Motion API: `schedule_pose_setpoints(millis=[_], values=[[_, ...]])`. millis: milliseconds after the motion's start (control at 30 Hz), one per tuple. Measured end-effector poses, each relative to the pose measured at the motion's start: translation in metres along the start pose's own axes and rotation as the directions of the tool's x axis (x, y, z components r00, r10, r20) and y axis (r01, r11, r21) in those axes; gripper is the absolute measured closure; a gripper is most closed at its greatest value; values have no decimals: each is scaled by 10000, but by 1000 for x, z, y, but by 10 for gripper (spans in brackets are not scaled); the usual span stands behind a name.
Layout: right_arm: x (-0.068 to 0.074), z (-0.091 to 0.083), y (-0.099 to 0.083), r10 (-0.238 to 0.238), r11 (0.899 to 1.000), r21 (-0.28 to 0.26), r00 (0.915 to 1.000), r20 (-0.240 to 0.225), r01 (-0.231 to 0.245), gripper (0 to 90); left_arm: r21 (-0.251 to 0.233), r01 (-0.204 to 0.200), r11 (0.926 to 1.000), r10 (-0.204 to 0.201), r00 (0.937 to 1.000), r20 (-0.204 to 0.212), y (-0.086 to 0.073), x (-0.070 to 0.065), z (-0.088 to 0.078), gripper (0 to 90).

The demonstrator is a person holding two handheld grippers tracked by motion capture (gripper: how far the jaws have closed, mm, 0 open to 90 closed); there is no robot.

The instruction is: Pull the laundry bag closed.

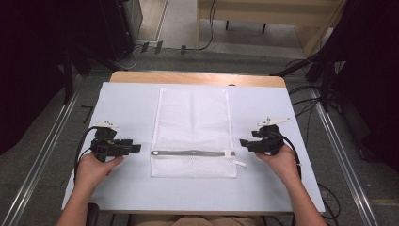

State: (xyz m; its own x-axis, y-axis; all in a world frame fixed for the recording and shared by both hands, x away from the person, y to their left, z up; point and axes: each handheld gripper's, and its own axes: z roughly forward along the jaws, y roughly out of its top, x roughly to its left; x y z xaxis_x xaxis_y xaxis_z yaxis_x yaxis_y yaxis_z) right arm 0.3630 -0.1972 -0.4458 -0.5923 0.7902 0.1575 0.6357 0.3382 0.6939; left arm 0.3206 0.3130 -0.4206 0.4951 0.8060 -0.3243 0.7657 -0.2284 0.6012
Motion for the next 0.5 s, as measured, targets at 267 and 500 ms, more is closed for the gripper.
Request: schedule_pose_setpoints(millis=[267,500], values=[[1,0,0,71,9999,147,10000,-53,-71,360,-55,29,10000,-28,10000,92,0,2,0,425],[2,0,0,13,9999,151,9999,-106,-11,370,-96,35,9999,-33,9999,127,0,2,0,422]])
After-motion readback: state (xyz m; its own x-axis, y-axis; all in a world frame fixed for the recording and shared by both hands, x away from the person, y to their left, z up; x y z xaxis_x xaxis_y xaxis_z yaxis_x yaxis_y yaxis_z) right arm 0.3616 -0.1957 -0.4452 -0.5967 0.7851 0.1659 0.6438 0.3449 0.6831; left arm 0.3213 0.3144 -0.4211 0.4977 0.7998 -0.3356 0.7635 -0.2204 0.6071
